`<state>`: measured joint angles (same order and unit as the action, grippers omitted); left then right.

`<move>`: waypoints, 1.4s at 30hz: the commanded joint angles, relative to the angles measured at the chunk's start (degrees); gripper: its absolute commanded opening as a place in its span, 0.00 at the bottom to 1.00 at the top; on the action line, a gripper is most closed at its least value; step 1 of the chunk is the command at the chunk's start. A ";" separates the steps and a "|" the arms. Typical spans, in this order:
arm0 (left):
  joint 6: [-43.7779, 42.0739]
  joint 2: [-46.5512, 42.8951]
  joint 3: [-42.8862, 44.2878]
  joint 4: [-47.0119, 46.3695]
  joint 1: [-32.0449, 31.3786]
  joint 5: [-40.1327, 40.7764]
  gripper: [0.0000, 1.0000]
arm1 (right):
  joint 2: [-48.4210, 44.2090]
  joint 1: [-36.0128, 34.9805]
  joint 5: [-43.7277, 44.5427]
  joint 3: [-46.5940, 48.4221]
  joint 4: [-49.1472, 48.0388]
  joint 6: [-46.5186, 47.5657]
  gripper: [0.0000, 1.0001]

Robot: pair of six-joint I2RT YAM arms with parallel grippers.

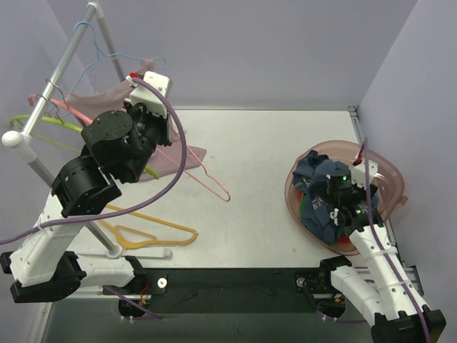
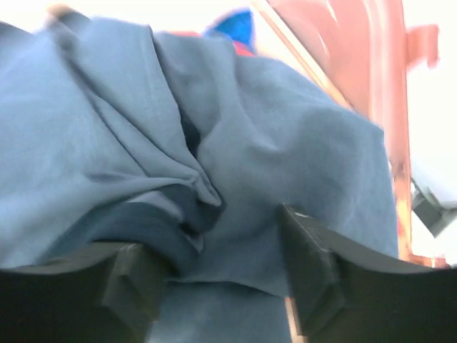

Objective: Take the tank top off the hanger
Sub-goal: Place the tank top in the bin, then place the hanger at the clothesline.

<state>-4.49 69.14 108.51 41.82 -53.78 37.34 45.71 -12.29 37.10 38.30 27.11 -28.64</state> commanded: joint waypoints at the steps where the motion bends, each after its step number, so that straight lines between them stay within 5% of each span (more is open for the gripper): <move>1: -8.68 0.90 -0.66 -11.21 0.52 10.37 0.00 | -1.77 0.17 -7.82 9.93 2.67 5.35 0.71; 5: -11.24 3.27 0.38 -13.26 3.14 12.32 0.00 | -0.02 -0.19 -15.90 20.82 6.81 7.54 0.81; 13: -9.04 4.68 0.83 -11.94 10.27 8.80 0.00 | 5.17 -2.55 -30.21 32.97 7.61 10.18 0.70; 23: -10.27 5.47 2.58 -11.85 18.79 7.30 0.00 | 10.70 -15.73 -63.54 34.55 -25.25 5.18 0.68; 32: -13.96 5.65 1.79 -14.31 22.92 10.38 0.00 | 28.98 -31.99 -61.89 51.68 -21.23 17.75 0.73; 42: -17.57 6.35 1.71 -17.39 31.88 8.80 0.00 | 27.77 -35.17 -56.97 47.31 -21.05 18.98 0.73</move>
<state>-19.20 75.13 109.12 29.82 -25.06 46.22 77.82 -46.94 -21.67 87.37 8.47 -11.18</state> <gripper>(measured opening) 0.162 0.727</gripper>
